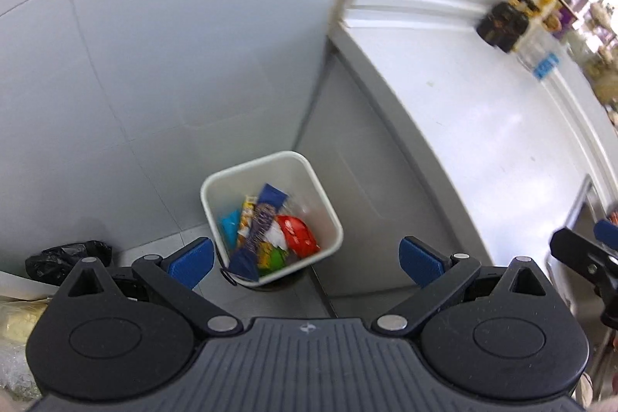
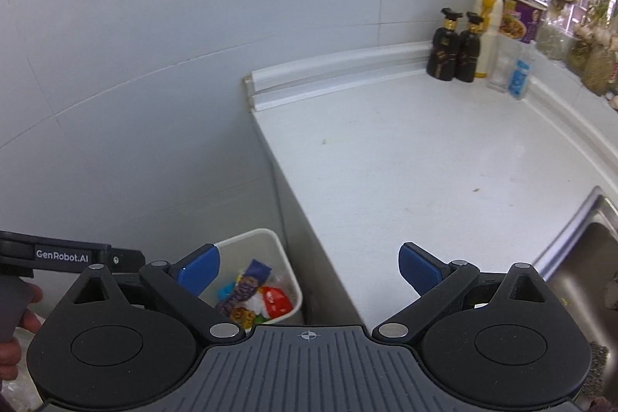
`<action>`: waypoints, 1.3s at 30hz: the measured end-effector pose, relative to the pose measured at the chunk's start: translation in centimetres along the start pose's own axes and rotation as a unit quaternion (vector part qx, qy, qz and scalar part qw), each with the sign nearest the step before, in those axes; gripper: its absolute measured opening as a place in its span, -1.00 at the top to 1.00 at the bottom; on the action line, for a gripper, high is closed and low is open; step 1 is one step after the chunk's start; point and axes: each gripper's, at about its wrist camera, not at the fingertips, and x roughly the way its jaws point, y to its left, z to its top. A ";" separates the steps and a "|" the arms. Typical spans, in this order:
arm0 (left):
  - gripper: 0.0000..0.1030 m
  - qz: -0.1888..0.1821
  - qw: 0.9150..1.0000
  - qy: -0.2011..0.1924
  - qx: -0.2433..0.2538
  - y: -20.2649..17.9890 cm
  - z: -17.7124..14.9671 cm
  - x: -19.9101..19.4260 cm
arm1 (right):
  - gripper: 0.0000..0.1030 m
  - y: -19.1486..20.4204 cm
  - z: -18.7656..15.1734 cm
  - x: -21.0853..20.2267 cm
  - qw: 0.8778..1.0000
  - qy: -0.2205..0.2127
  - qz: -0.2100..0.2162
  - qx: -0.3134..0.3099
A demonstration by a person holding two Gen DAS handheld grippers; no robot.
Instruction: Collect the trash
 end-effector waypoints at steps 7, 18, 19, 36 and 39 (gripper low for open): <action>-0.98 0.008 0.999 -0.015 0.031 -3.5 -1.0 -1.6 | -0.96 -0.7 0.3 -2.1 1.000 0.000 -0.014 -0.001; -0.98 0.041 0.998 -0.012 0.037 -5.5 -1.8 -2.1 | -0.97 -1.1 0.1 -4.2 1.000 -0.014 -0.012 -0.005; -0.98 0.044 0.998 -0.013 0.037 -5.5 -1.8 -2.1 | -0.97 -1.2 0.0 -4.2 1.000 -0.013 -0.012 -0.002; -0.98 0.060 0.997 -0.022 0.032 -6.1 -2.0 -2.5 | -0.97 -2.1 0.2 -4.0 0.999 -0.007 -0.022 0.027; -0.98 0.059 0.997 -0.020 0.034 -6.1 -1.9 -2.4 | -0.97 -2.1 0.3 -3.9 0.999 -0.004 -0.023 0.027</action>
